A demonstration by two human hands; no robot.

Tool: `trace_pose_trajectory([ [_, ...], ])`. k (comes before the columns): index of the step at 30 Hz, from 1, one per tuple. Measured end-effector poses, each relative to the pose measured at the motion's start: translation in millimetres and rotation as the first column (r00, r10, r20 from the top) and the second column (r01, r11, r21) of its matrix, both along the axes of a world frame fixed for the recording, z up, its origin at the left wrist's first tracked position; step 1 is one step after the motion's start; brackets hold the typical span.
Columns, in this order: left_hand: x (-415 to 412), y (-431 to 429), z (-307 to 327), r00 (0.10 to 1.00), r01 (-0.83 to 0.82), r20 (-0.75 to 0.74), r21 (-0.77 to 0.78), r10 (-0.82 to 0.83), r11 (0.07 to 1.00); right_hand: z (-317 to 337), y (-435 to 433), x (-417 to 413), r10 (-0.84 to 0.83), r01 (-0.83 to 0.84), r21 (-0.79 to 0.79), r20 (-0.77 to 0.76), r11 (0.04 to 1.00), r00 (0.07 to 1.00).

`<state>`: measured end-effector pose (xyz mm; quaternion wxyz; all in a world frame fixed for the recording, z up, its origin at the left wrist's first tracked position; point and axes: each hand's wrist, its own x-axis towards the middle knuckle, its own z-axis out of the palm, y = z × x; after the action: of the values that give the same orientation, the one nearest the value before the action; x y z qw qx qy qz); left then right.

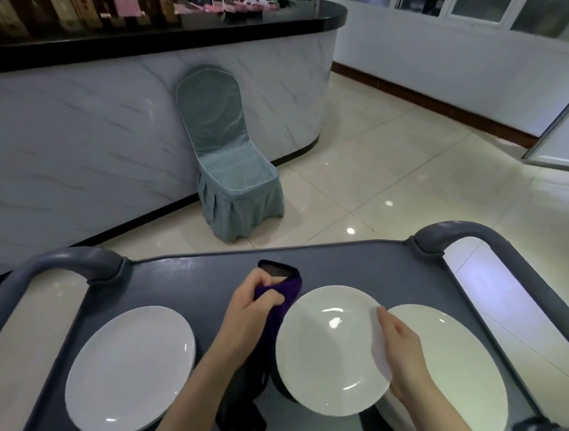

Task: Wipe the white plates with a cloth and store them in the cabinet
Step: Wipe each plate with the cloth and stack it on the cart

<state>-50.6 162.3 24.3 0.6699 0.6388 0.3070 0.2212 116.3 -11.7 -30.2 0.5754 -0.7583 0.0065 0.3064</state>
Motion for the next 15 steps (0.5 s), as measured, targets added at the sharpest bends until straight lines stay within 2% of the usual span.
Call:
trace_pose_trajectory([
  [2,1.9,-18.3,12.0,0.957,0.291,0.014,-0.027,-0.291,0.956,0.3,10.8,-8.5,-0.001,0.0,0.019,0.012,1.0,1.0],
  [4,0.2,-33.1,11.7,0.816,0.565,-0.146,-0.006,-0.559,0.825,3.2,18.7,-16.5,0.001,0.002,0.057,-0.047,0.998,0.999],
  [5,-1.7,-37.9,7.0,0.749,0.64,-0.234,0.011,-0.621,0.768,5.6,20.9,-19.1,-0.007,0.013,0.072,-0.074,0.997,0.997],
  [6,-4.6,-41.2,1.5,0.72,0.663,-0.3,0.032,-0.626,0.748,6.6,22.2,-20.1,-0.017,0.025,0.084,-0.094,0.996,0.995],
  [7,-7.9,-43.1,-3.7,0.744,0.633,-0.335,0.078,-0.578,0.77,7.9,23.1,-21.0,-0.027,0.037,0.096,-0.107,0.995,0.994],
  [8,-11.4,-43.7,-8.5,0.811,0.547,-0.338,0.148,-0.478,0.824,9.9,23.5,-22.2,-0.045,0.06,0.116,-0.131,0.991,0.99],
  [10,-15.8,-41.4,-18.3,0.933,0.27,-0.328,0.358,-0.151,0.894,11.3,23.0,-23.7,-0.09,0.122,0.16,-0.199,0.979,0.976],
  [12,-17.6,-38.0,-27.2,0.933,0.056,-0.316,0.601,0.173,0.797,10.6,23.2,-25.2,-0.091,0.132,0.176,-0.224,0.975,0.97],
  [13,-17.3,-36.9,-31.3,0.912,0.025,-0.321,0.663,0.254,0.748,9.7,23.3,-26.5,-0.083,0.128,0.19,-0.225,0.973,0.971],
  [15,-12.8,-36.6,-41.0,0.873,0.143,-0.426,0.693,0.24,0.707,10.1,25.3,-31.0,-0.077,0.122,0.207,-0.213,0.971,0.974],
])
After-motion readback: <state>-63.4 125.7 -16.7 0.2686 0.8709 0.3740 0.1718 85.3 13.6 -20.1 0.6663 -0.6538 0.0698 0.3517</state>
